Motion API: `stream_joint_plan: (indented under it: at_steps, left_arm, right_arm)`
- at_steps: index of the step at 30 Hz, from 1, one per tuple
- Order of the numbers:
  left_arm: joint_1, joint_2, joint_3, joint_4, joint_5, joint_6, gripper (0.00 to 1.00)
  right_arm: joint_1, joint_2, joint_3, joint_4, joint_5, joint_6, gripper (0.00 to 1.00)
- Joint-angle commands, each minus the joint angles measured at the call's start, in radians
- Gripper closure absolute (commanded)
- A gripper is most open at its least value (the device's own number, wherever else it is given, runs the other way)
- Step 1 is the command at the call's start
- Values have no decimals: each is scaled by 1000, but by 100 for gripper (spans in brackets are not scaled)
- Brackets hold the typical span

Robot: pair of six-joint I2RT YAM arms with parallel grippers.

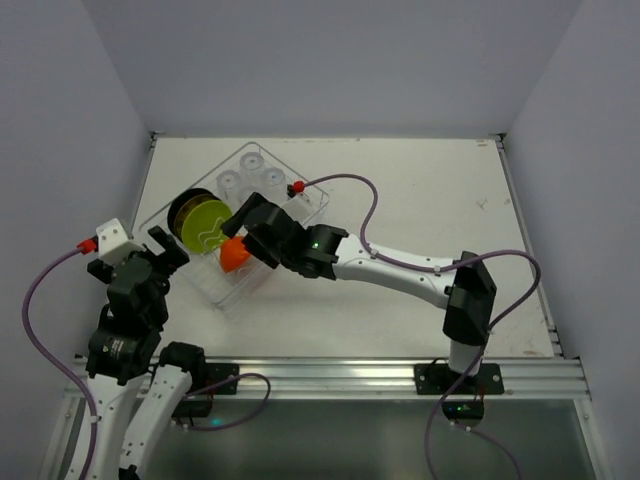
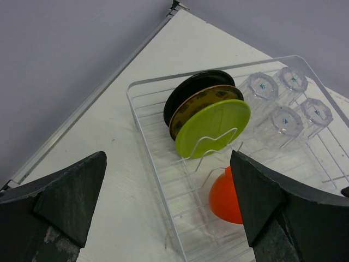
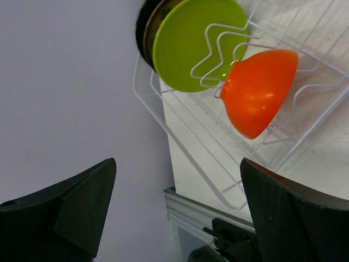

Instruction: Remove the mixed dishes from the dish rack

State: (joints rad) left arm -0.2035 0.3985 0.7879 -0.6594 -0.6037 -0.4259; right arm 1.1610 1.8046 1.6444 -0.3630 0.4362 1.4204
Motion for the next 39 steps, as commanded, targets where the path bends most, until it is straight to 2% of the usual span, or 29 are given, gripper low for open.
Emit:
stream_joint_plan:
  at_steps: [1, 7, 17, 25, 39]
  left_arm:
    - [4, -20, 4, -2, -100, -71, 0]
    - [4, -64, 2, -11, -111, -80, 0]
    - [3, -50, 1, -5, -87, -74, 0]
    - [3, -40, -3, 9, -62, -59, 0]
    - [1, -21, -9, 26, -25, -39, 0]
  right_arm:
    - [-6, 56, 78, -166, 118, 190, 7]
    - [-4, 179, 184, -246, 111, 256, 10]
    - [-14, 271, 238, -244, 108, 265, 12]
    - [-43, 328, 291, -244, 76, 278, 14]
    - [-63, 354, 278, -194, 7, 327, 16]
